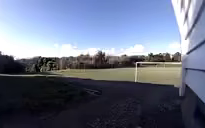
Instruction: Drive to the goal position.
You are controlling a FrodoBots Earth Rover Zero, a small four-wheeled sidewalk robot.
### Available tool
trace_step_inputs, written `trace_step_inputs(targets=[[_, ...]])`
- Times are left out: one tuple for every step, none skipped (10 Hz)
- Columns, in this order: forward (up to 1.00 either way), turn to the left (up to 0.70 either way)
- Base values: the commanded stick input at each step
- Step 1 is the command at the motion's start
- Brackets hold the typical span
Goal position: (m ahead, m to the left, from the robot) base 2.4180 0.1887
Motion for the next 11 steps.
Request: trace_step_inputs(targets=[[0.04,0.00],[0.04,0.00],[0.04,0.00],[0.04,0.00],[0.04,0.00],[0.04,0.00],[0.01,0.00],[0.04,0.00],[0.04,0.00],[0.04,0.00],[0.04,0.00]])
